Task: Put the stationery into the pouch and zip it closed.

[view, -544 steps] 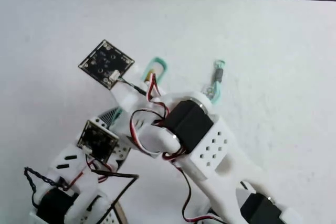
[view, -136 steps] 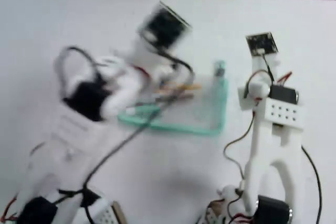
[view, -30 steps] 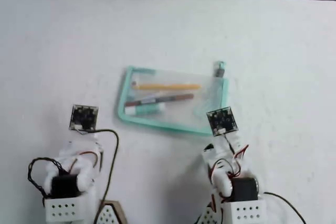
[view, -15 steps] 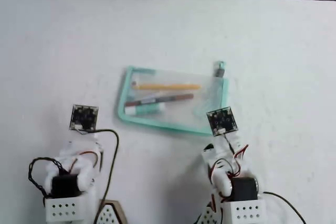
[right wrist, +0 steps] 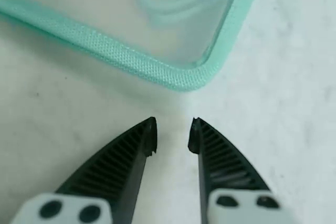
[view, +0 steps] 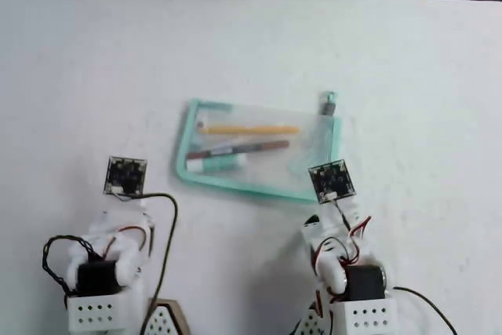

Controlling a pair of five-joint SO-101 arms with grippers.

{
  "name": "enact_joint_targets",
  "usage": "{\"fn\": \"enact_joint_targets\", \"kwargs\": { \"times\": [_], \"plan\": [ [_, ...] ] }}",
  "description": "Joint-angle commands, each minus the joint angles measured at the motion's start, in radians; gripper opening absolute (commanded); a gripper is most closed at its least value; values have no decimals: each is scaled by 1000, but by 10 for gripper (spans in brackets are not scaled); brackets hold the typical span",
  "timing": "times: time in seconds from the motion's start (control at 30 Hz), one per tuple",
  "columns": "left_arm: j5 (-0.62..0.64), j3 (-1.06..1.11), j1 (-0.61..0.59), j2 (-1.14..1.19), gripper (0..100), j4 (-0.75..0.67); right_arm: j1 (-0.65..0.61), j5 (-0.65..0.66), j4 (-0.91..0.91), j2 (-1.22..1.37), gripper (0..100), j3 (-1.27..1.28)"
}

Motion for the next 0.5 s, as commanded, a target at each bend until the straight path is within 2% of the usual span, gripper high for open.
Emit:
{"fn": "enact_joint_targets", "kwargs": {
  "times": [0.0, 0.47],
  "plan": [
    [9, -2, 10, -1, 28, -11, 8, 6, 5, -4, 116, 9],
    [9, -2, 8, -1, 28, -11, 5, 9, 5, -4, 116, 9]
  ]
}}
